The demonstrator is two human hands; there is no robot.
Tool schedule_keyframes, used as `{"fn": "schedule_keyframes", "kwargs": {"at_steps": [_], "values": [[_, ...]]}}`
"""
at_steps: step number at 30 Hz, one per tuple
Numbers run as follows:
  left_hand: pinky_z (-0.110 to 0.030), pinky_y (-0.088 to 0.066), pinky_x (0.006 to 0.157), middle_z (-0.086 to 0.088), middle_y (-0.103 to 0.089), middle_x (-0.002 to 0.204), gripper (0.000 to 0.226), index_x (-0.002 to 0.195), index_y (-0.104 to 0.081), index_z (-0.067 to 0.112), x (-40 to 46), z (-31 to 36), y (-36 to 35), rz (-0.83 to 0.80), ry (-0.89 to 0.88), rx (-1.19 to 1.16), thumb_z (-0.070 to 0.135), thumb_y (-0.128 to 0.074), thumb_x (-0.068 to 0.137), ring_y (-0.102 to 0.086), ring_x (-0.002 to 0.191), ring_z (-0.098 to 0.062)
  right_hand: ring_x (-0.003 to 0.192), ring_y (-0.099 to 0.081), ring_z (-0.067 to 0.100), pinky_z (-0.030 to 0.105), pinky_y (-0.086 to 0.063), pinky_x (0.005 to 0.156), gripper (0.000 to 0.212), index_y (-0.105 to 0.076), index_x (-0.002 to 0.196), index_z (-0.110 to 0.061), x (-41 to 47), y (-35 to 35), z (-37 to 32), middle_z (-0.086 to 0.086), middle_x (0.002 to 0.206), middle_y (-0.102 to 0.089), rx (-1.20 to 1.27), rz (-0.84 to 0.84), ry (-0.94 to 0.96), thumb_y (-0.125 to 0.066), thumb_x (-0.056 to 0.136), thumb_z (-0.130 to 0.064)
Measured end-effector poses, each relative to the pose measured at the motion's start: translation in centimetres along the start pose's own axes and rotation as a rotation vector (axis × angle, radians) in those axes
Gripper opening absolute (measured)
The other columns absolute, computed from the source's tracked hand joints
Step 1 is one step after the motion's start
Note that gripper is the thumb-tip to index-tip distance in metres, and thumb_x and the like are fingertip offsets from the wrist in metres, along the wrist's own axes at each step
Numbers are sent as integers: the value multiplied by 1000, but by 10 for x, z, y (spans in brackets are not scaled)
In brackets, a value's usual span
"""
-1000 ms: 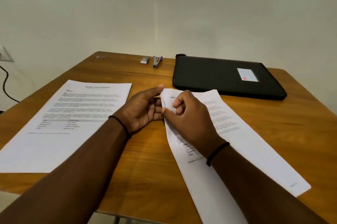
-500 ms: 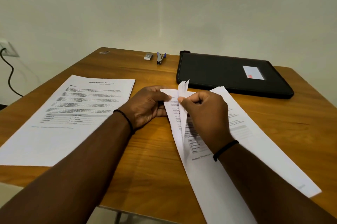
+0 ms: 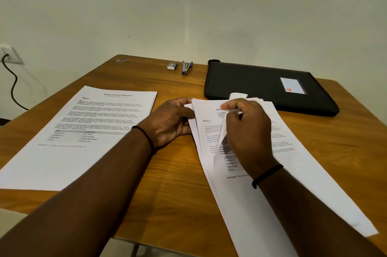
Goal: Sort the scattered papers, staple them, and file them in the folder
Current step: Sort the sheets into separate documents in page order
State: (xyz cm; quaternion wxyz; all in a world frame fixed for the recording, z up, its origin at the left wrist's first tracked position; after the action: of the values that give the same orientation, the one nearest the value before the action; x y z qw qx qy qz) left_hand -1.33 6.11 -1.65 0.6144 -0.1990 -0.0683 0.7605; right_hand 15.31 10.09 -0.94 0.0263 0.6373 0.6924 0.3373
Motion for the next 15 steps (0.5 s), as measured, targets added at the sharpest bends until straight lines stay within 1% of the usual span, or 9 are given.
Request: {"fn": "schedule_keyframes", "kwargs": {"at_steps": [1, 3, 5, 6, 7, 8, 9, 12, 15], "values": [[-45, -60, 79, -13, -74, 111, 28, 118, -60, 10, 0, 0, 0, -1, -11, -2, -4, -52, 96, -73, 98, -29, 94, -61, 10, 29, -55, 87, 16, -69, 108, -22, 0, -1, 2, -1, 112, -68, -33, 1, 19, -58, 97, -17], [-44, -62, 77, -10, -75, 108, 27, 115, -62, 13, -1, -1, -1, -7, -44, 11, -3, -57, 93, -74, 96, -28, 93, -62, 11, 27, -54, 85, 15, -72, 101, -20, -1, -2, 3, -2, 107, -68, -51, -24, 43, -61, 95, -30], [-42, -62, 75, -7, -75, 108, 27, 114, -64, 14, -2, -3, -2, -16, -92, 65, 2, -62, 90, -74, 96, -26, 90, -60, 12, 24, -51, 76, 38, -68, 99, -23, -3, -2, 0, -6, 100, -62, -125, -85, 68, -62, 86, -59], [-40, -62, 74, -6, -75, 108, 26, 114, -65, 15, -3, -4, -3, -15, -115, 99, 5, -64, 89, -74, 95, -25, 89, -57, 11, 22, -47, 72, 54, -65, 99, -25, -4, -3, -2, -9, 98, -58, -184, -118, 77, -58, 77, -73], [-37, -62, 73, -5, -75, 108, 26, 113, -66, 16, -3, -5, -4, -11, -133, 130, 8, -66, 88, -74, 94, -23, 89, -55, 11, 21, -43, 69, 64, -63, 99, -26, -4, -4, -3, -10, 97, -55, -237, -142, 77, -53, 70, -81], [-36, -61, 72, -3, -75, 108, 27, 113, -66, 18, -3, -6, -5, -6, -145, 155, 9, -67, 88, -74, 93, -22, 89, -53, 11, 20, -39, 66, 65, -60, 99, -26, -4, -5, -5, -10, 96, -53, -268, -159, 75, -52, 68, -83], [-34, -61, 70, -2, -76, 106, 27, 112, -66, 19, -3, -7, -6, -1, -155, 171, 9, -67, 87, -74, 92, -21, 87, -53, 11, 18, -36, 63, 58, -58, 97, -27, -4, -6, -5, -10, 93, -52, -269, -169, 75, -57, 71, -79], [-33, -61, 67, -4, -76, 100, 24, 112, -65, 15, -3, -7, -6, 20, -159, 174, 8, -65, 90, -75, 85, -20, 74, -53, 13, 16, -36, 58, 28, -53, 82, -26, -7, -8, -6, -9, 80, -52, -189, -157, 84, -67, 87, -50], [-35, -62, 68, -10, -76, 100, 18, 114, -63, 9, -2, -4, -3, 50, -129, 148, 14, -58, 98, -74, 86, -21, 68, -53, 13, 18, -39, 57, 29, -46, 73, -25, -6, -7, -5, -8, 73, -52, -148, -124, 42, -65, 92, -34]]}}
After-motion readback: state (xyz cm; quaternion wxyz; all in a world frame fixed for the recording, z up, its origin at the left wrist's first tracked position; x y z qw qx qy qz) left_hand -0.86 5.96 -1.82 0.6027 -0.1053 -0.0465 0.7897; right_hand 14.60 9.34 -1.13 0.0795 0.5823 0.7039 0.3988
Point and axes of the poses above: each hand's wrist, its own x-axis towards the middle knuckle, its own y-axis out of the back of the hand, z = x × y, the point moved 1 cm from there along x, towards the middle knuckle
